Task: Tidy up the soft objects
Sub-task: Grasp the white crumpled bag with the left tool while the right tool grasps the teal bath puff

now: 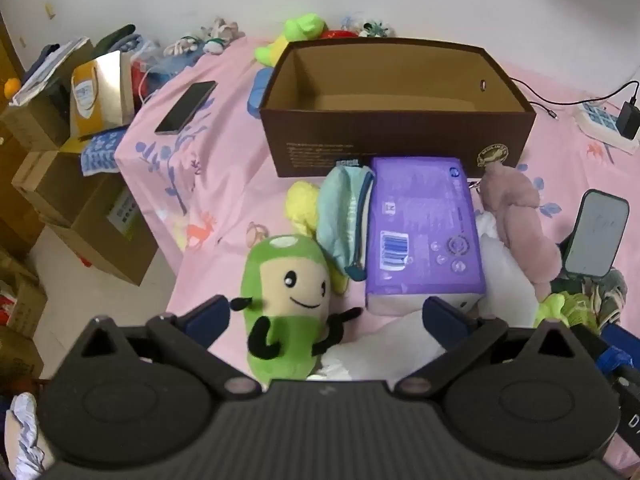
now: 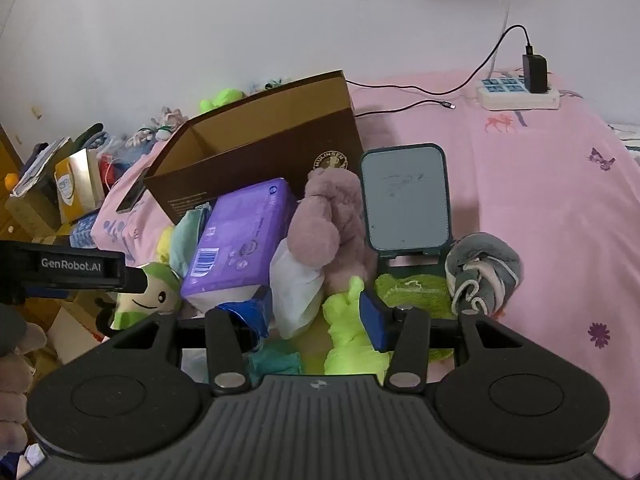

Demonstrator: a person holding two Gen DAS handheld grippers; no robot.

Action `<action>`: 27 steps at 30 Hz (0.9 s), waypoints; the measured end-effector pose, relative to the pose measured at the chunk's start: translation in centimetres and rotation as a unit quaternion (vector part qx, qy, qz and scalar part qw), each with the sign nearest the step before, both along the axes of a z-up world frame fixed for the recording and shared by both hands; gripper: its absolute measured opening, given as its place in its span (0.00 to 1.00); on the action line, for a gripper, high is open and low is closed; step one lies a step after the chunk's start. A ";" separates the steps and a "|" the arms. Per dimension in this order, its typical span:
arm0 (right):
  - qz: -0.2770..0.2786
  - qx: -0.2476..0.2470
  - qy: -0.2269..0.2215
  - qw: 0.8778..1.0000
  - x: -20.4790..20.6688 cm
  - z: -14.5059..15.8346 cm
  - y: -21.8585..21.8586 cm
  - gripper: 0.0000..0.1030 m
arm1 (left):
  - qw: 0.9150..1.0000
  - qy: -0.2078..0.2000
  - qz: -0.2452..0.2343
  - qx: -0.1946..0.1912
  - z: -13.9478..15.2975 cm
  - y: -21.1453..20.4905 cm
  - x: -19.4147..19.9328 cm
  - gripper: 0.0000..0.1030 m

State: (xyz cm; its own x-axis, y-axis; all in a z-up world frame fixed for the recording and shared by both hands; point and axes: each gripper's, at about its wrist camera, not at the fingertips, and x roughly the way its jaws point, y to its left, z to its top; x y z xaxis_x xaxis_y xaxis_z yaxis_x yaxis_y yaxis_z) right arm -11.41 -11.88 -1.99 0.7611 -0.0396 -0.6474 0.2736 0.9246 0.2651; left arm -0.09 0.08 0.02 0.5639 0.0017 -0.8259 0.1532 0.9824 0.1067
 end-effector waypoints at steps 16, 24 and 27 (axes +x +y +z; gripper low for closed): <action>0.024 0.106 0.032 0.994 0.3 -1.5 -3.0 0.30 | 0.995 -0.012 -0.038 -0.095 -1.3 7.9 -3.5 0.99; 0.045 0.169 0.080 0.981 1.3 -2.4 -3.0 0.31 | 0.978 0.017 -0.154 -0.137 -2.5 6.9 -4.9 0.99; 0.043 0.179 0.098 0.978 1.4 -2.9 -3.1 0.31 | 0.969 -0.008 -0.205 -0.142 -2.7 5.3 -5.0 0.99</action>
State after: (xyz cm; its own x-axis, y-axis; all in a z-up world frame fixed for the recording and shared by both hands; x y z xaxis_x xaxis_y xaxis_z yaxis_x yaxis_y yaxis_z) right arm -10.03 -14.95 -4.93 0.6113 0.2752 -0.7420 0.2766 0.8041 0.5262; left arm -5.11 5.36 -2.66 0.4822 -0.4499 -0.7517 0.5366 0.8300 -0.1525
